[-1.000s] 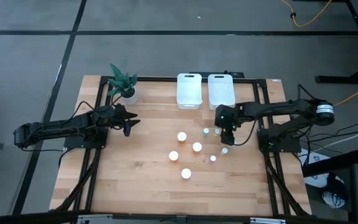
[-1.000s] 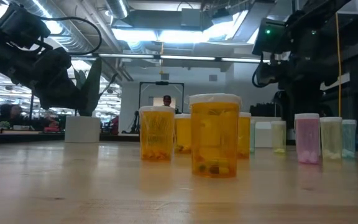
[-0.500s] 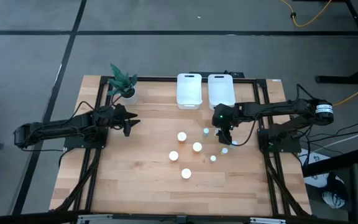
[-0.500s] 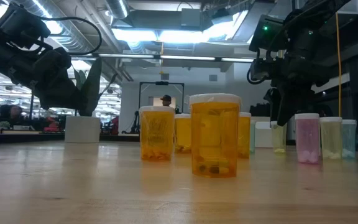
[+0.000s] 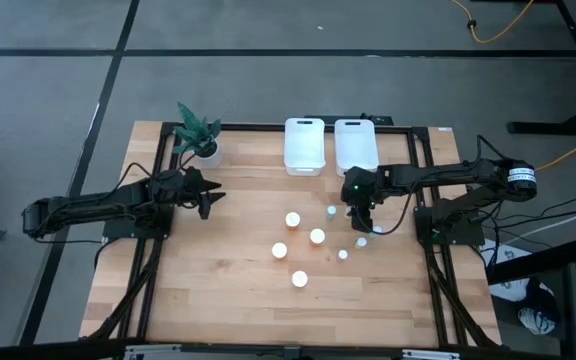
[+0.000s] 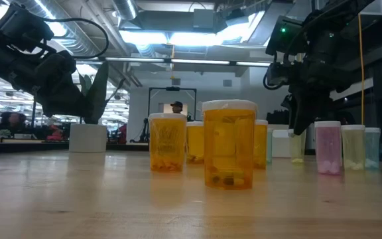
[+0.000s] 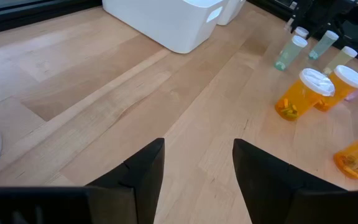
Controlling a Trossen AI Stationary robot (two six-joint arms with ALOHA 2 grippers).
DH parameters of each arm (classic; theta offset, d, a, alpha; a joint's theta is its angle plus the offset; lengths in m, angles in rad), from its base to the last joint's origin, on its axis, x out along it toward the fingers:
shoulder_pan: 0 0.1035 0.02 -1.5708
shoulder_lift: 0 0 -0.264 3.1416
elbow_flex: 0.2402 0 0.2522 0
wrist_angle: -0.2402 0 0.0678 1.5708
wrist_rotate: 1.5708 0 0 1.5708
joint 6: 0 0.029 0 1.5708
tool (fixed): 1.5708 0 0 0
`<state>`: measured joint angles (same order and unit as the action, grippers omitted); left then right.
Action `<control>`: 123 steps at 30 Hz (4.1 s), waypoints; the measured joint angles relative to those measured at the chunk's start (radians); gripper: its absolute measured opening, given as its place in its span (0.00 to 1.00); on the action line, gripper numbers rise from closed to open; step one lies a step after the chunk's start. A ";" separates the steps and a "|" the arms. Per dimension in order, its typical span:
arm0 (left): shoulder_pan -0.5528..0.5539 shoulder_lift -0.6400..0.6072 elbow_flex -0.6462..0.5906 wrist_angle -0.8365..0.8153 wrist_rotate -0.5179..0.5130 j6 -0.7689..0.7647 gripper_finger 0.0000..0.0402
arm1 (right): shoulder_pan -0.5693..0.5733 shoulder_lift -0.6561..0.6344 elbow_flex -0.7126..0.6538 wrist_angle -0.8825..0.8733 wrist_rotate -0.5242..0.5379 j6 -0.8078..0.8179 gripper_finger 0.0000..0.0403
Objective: Pick and place medicine bottles into bin by pill shape (circle, oval)
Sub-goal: Put the small yellow pill bottle into the right white bin, then put the small blue pill bottle into the right white bin
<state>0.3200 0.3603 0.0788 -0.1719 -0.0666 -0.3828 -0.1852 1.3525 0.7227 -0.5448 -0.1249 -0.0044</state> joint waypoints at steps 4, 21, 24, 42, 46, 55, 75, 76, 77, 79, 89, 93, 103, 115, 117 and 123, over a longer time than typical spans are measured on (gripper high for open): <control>0.000 0.000 0.000 0.000 0.000 0.000 0.45 | 0.000 0.000 0.000 0.003 0.000 0.002 0.29; 0.000 0.000 0.000 0.000 -0.053 0.000 0.45 | -0.072 0.000 0.462 -0.296 0.421 -0.205 0.29; 0.000 0.000 0.000 0.000 -0.053 0.000 0.45 | -0.155 0.000 0.528 -0.287 0.460 -0.210 0.29; 0.000 0.000 0.000 0.000 -0.056 0.000 0.45 | -0.637 0.253 0.480 -0.182 0.132 -0.162 0.29; 0.000 0.000 0.000 0.000 -0.056 0.000 0.45 | -0.662 0.332 0.480 -0.162 0.130 -0.158 0.29; 0.000 0.000 0.000 0.000 -0.056 0.000 0.45 | -0.678 0.391 0.480 -0.037 0.130 -0.120 0.29; 0.000 0.000 0.000 0.000 -0.056 0.000 0.45 | -0.682 0.391 0.480 -0.030 0.052 -0.082 0.32; 0.000 0.000 0.000 0.000 -0.056 0.000 0.45 | -0.682 0.391 0.480 -0.030 0.052 -0.082 0.33; 0.000 0.000 0.000 0.000 -0.056 0.000 0.45 | -0.682 0.391 0.480 -0.029 0.052 -0.083 0.34; 0.000 0.000 0.000 0.000 -0.056 0.000 0.45 | -0.682 0.391 0.480 -0.030 0.052 -0.083 0.36; 0.000 0.000 0.000 0.000 -0.056 0.000 0.45 | -0.682 0.390 0.480 -0.024 0.053 -0.086 0.39; 0.000 0.000 0.000 0.000 -0.056 0.000 0.45 | -0.682 0.390 0.480 -0.018 0.056 -0.086 0.39; 0.000 0.000 0.000 0.000 -0.056 0.000 0.45 | -0.682 0.389 0.480 -0.023 0.055 -0.077 0.40; 0.000 0.000 0.000 0.000 -0.056 0.000 0.45 | -0.493 0.128 0.480 -0.194 0.052 -0.014 0.30; 0.000 0.000 0.000 0.000 -0.056 0.000 0.45 | -0.431 0.073 0.480 -0.223 0.052 0.004 0.29; 0.000 0.000 0.000 0.000 -0.057 0.000 0.45 | -0.224 -0.057 0.480 -0.303 0.052 0.057 0.26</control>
<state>0.3202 0.3603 0.0789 -0.1722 -0.1238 -0.3832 -0.4089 1.2953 1.2030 -0.8481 -0.0730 0.0527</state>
